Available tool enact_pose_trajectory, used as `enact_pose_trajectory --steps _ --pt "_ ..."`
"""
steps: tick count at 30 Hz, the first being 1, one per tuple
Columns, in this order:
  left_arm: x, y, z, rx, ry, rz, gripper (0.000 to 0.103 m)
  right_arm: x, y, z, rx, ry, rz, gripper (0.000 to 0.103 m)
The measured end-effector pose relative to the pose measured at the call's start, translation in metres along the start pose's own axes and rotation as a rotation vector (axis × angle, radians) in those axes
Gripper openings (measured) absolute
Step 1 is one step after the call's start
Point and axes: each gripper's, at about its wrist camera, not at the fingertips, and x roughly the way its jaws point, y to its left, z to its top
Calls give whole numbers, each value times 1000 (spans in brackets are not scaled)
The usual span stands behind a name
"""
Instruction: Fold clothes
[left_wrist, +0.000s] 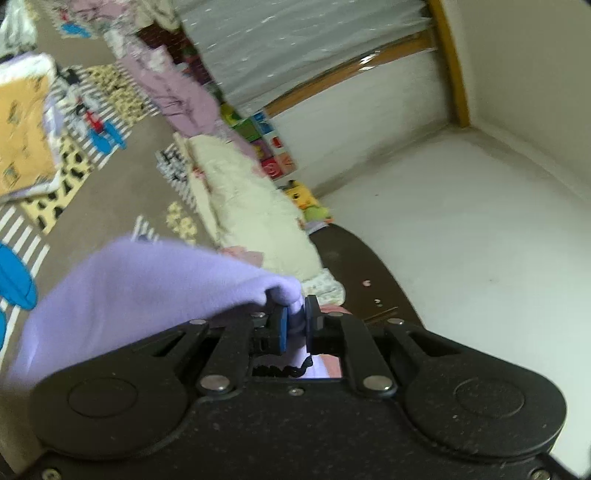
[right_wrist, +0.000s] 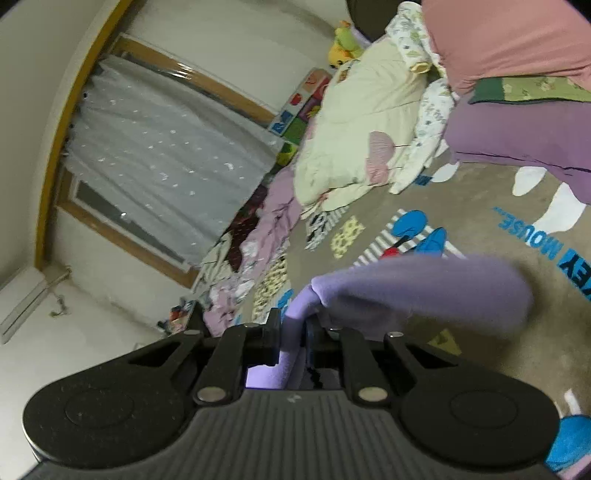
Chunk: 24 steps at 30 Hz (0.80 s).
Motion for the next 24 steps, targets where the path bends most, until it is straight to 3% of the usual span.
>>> enact_pose_trajectory --steps 6,13,15,19,22,24 --pt "32 -7 24 27 9 13 6 2 18 18 -4 16 33 15" --pt "153 21 71 -7 96 105 6 89 -7 59 32 38 -87 15" --pt "164 7 87 29 76 80 6 113 -7 79 26 7 -108 15" --pt "186 -20 119 99 36 29 6 132 24 125 -25 -78 -49 15" --pt "175 -23 112 145 35 13 6 125 45 135 -92 -99 -19 15" --pt "164 -3 92 136 53 26 6 120 40 126 -115 -90 -28 15"
